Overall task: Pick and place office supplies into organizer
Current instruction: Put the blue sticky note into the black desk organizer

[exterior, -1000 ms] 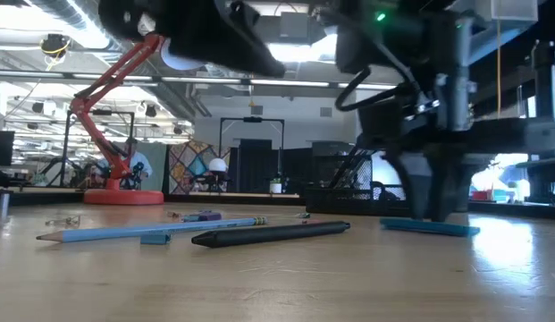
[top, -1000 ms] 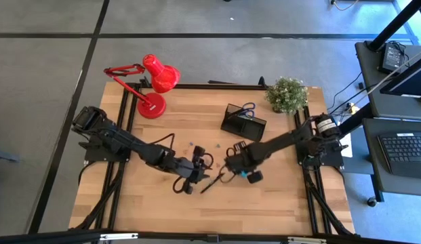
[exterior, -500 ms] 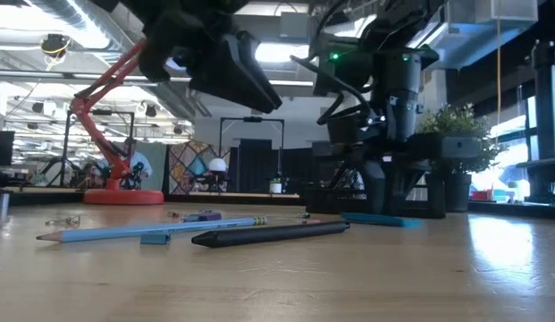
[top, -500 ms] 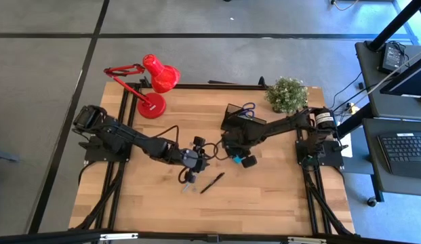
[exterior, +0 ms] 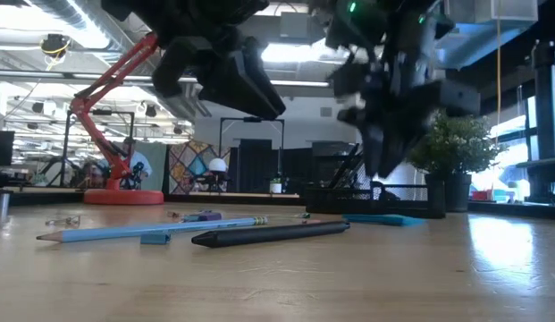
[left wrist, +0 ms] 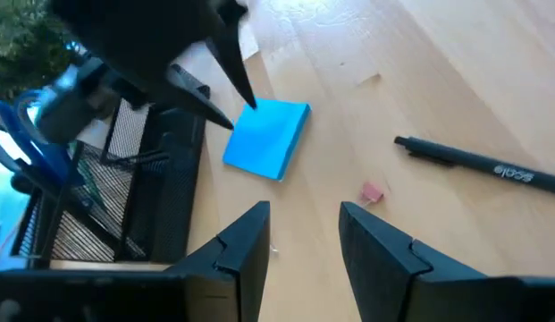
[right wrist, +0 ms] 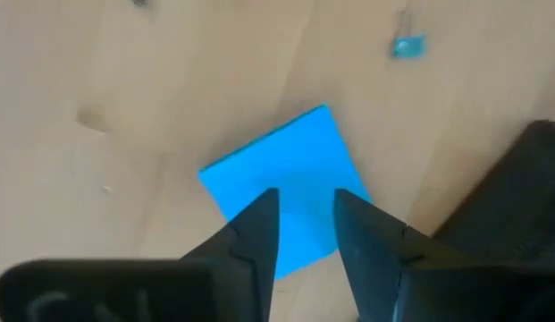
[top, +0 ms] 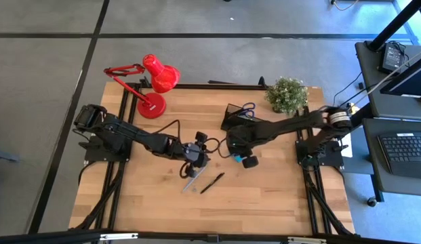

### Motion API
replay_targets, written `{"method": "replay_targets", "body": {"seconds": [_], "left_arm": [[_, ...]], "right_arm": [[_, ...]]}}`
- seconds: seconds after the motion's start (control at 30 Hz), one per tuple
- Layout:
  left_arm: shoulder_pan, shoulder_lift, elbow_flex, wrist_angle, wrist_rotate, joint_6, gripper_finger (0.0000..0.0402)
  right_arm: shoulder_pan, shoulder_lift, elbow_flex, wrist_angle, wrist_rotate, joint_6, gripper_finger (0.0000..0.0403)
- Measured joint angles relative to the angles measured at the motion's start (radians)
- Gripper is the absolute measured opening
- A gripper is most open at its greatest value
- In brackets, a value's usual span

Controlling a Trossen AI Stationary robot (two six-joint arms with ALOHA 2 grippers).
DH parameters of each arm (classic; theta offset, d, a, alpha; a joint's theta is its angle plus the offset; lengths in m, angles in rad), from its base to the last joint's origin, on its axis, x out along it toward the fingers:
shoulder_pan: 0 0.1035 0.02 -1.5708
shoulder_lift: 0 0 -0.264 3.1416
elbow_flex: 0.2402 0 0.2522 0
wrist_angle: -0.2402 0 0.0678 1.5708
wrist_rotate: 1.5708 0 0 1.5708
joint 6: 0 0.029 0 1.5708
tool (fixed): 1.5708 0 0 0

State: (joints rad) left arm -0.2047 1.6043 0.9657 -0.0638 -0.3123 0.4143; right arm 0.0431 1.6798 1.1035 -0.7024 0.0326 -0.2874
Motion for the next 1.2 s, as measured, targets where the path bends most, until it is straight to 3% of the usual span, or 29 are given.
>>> {"method": "replay_targets", "body": {"seconds": [0.13,0.37,0.53,0.67,0.8,1.03,1.2], "left_arm": [[0.031,0.003,0.000,0.039,0.007,0.054,0.0129],[0.112,0.082,0.000,0.233,0.189,0.082,0.0129],[0.158,0.172,0.000,0.406,0.237,0.030,0.0129],[0.180,0.243,0.000,0.546,0.244,-0.052,0.0129],[0.193,0.305,0.005,0.642,0.329,-0.169,0.0129],[0.193,0.419,0.066,0.643,0.351,-0.274,0.0129],[0.197,0.504,0.146,0.643,0.348,-0.302,0.0129]], "right_arm": [[0.036,-0.072,0.001,-0.038,-0.001,0.113,0.0113],[0.119,-0.203,0.001,-0.087,-0.003,0.229,0.0113],[0.142,-0.269,-0.007,-0.093,-0.009,0.280,0.0113],[0.144,-0.313,-0.115,0.022,-0.009,0.283,0.0113],[0.140,-0.370,-0.255,0.143,-0.009,0.313,0.0113],[0.123,-0.450,-0.398,0.282,-0.008,0.363,0.0113],[0.116,-0.469,-0.418,0.303,-0.008,0.361,0.0113]]}}
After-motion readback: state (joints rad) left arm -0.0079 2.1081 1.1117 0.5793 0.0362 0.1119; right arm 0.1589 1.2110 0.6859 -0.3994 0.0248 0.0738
